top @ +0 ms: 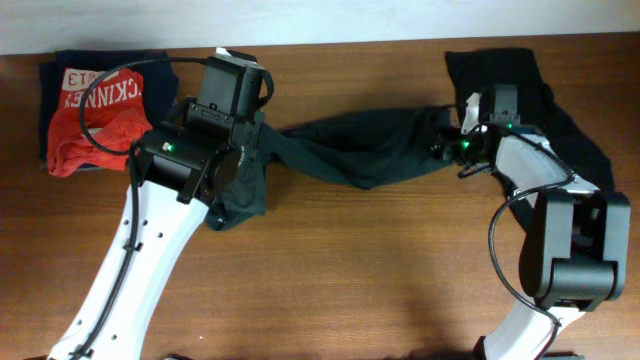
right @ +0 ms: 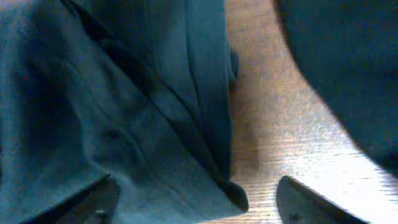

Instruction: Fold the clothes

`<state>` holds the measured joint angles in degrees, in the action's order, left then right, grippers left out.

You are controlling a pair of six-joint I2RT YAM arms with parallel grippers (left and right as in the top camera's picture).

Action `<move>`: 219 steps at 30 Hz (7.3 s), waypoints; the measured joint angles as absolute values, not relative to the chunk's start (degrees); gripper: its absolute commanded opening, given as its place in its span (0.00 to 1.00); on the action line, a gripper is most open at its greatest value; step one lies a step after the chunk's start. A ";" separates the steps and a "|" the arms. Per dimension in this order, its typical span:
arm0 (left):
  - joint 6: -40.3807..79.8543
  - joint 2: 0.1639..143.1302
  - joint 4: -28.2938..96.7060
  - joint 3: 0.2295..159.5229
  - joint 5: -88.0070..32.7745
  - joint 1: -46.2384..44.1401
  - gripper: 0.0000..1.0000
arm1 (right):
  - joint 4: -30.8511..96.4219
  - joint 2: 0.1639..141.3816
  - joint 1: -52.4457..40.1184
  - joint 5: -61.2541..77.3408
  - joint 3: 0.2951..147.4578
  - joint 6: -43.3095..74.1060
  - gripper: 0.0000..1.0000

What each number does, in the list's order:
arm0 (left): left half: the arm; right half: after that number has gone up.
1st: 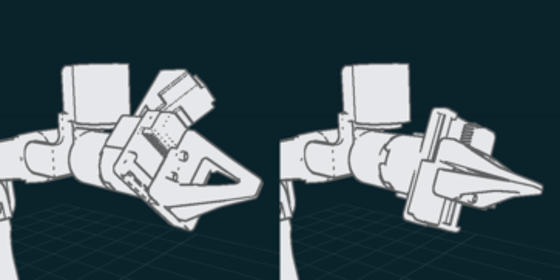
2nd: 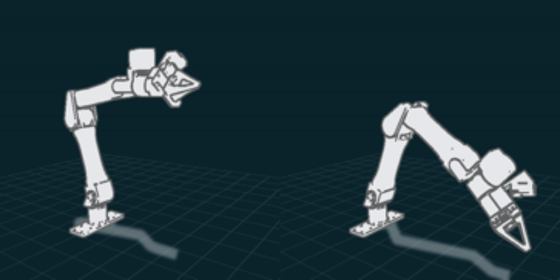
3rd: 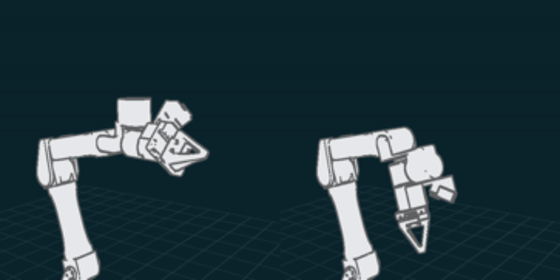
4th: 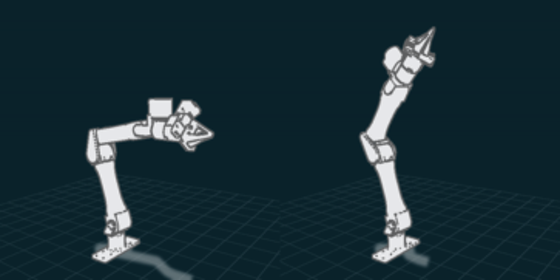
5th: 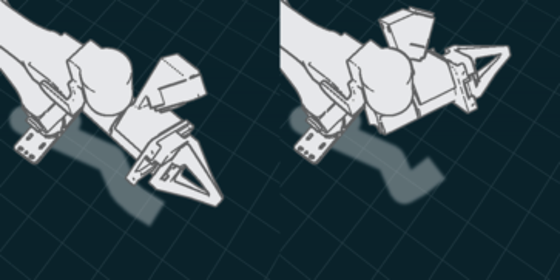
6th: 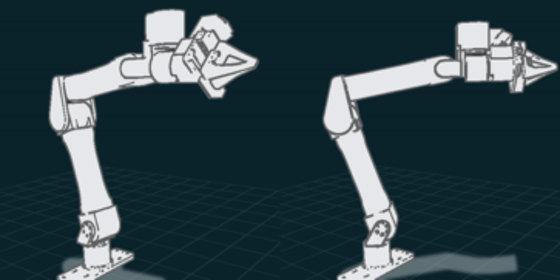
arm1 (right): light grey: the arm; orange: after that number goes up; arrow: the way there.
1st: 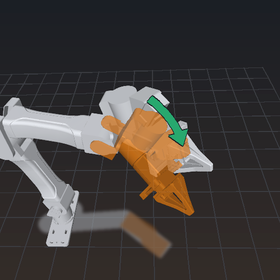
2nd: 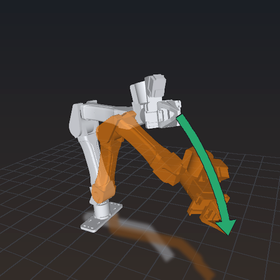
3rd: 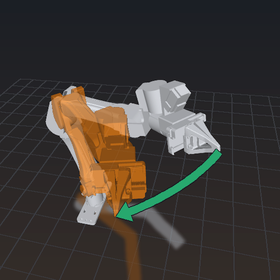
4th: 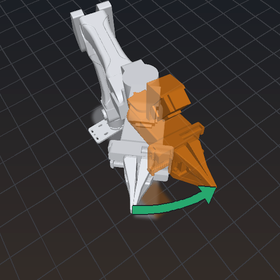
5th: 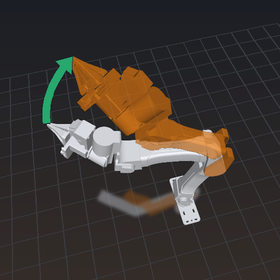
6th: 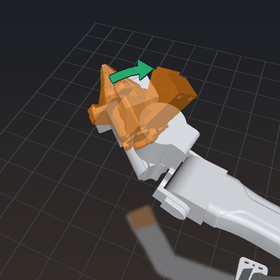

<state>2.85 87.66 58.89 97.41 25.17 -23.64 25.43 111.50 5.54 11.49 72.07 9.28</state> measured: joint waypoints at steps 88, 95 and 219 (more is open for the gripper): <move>0.32 81.23 53.63 109.19 44.40 -21.47 0.00 | 83.99 102.28 20.08 19.84 135.55 -2.74 0.04; 1.06 95.85 42.33 109.19 38.48 -12.64 0.00 | 71.85 116.68 15.05 20.49 135.52 -3.44 0.04; 63.11 76.16 43.27 35.00 10.59 -23.73 0.50 | 72.95 87.94 14.59 10.61 88.92 6.04 0.68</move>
